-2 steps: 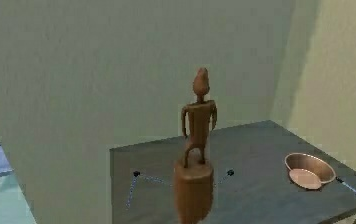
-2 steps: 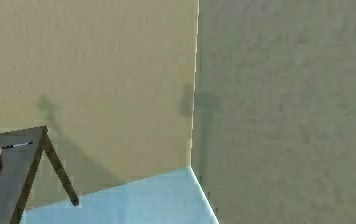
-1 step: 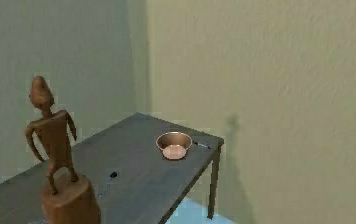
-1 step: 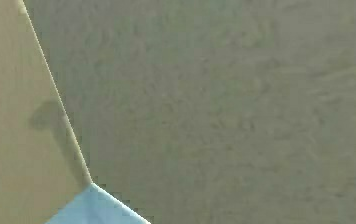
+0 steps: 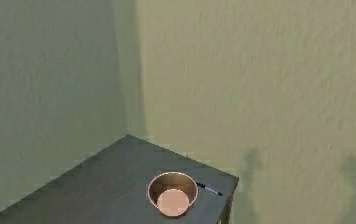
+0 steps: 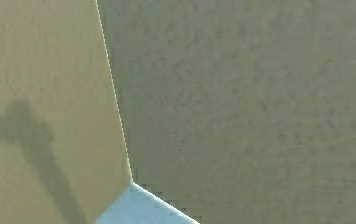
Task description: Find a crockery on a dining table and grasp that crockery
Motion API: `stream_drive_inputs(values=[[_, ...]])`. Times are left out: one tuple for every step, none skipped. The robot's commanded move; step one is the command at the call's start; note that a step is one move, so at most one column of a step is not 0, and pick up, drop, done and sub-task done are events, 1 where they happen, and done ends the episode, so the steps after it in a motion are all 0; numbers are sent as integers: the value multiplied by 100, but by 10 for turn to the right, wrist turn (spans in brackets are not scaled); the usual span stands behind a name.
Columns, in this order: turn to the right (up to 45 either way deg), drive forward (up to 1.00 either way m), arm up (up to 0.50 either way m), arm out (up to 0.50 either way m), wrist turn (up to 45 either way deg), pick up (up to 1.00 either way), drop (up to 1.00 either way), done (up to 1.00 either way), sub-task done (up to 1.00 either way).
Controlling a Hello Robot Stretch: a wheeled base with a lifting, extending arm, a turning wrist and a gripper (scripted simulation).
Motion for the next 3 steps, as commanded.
stream_drive_inputs(values=[[-450,0,0,0,0,0,0,0,0],[-390,0,0,0,0,0,0,0,0],[0,0,50,0,0,0,0,0,0]])
